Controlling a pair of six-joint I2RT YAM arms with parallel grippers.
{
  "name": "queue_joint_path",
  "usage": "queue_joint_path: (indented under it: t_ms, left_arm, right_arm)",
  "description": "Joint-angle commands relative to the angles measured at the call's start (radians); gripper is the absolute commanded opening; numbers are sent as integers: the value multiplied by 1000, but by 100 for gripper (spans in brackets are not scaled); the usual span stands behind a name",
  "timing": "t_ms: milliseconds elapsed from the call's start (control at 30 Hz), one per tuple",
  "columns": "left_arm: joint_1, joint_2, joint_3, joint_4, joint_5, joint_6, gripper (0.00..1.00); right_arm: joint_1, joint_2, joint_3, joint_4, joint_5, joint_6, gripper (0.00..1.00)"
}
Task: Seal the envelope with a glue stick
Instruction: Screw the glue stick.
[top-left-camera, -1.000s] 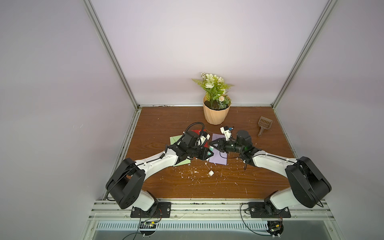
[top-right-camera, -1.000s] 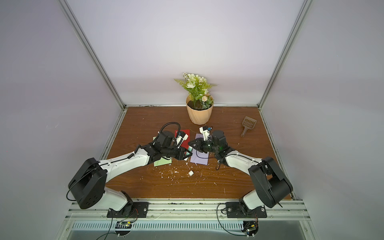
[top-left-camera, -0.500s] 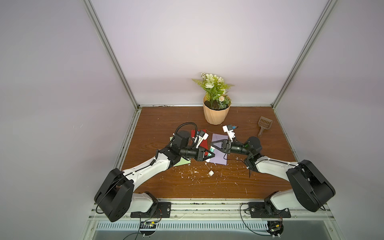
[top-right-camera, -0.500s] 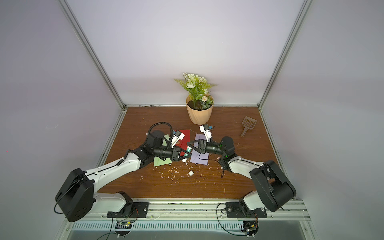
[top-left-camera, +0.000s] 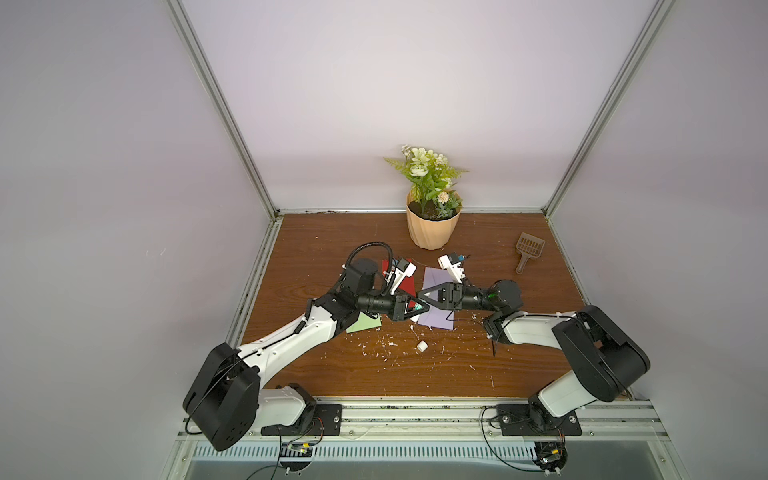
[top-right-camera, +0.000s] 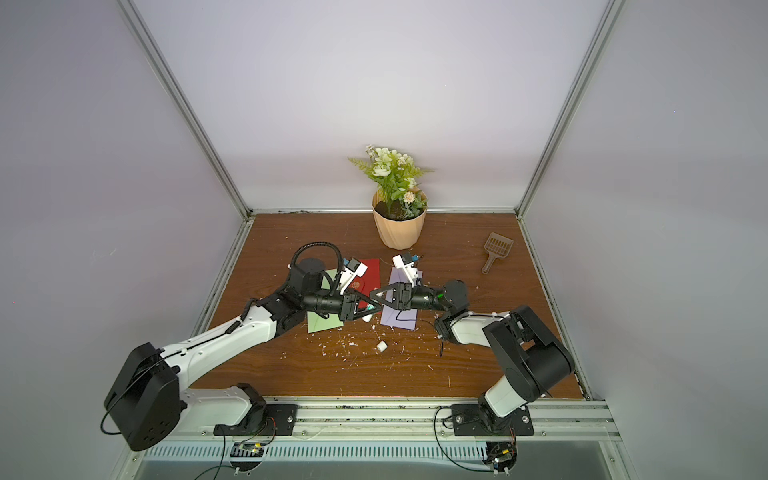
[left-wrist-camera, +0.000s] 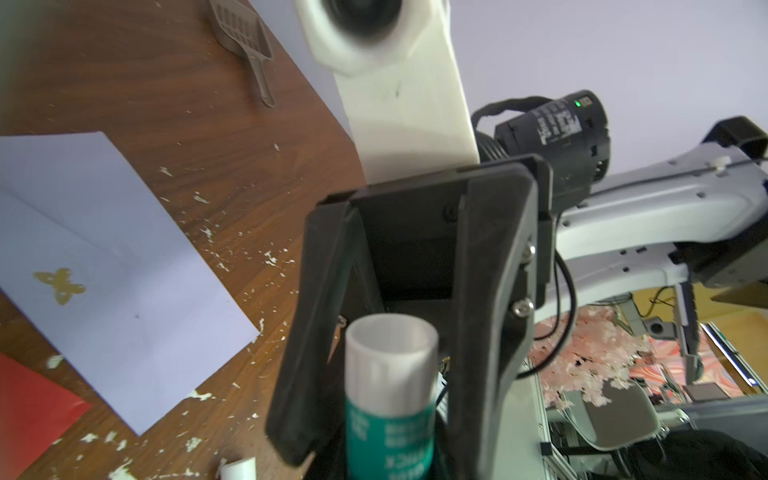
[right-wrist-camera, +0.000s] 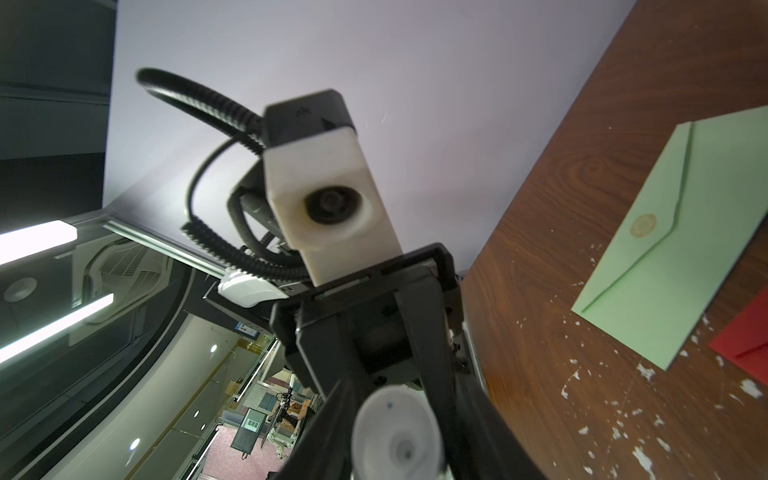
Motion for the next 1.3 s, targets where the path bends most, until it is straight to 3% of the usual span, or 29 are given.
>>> queue_joint_path:
  t_ms: [0, 100, 467, 633, 900, 1267]
  left_arm:
    - [11, 0, 32, -124, -180, 92, 10]
    - [10, 20, 29, -128, -228, 93, 10]
    - [10, 86, 37, -160, -275, 111, 10]
    - [11, 96, 32, -173, -294, 118, 10]
    - [9, 115, 31, -185, -310, 123, 10]
    - [9, 112, 29, -160, -278, 111, 10]
  right_arm:
    - [7, -66, 84, -429, 102, -216, 44]
    - [19, -76, 124, -660, 194, -311, 46]
    - [86, 40, 232, -706, 305, -241, 48]
    - [93, 55, 256, -735, 337, -225, 42]
    - [94, 47, 268, -771, 357, -234, 42]
    - [94, 48, 248, -748, 343, -240, 25]
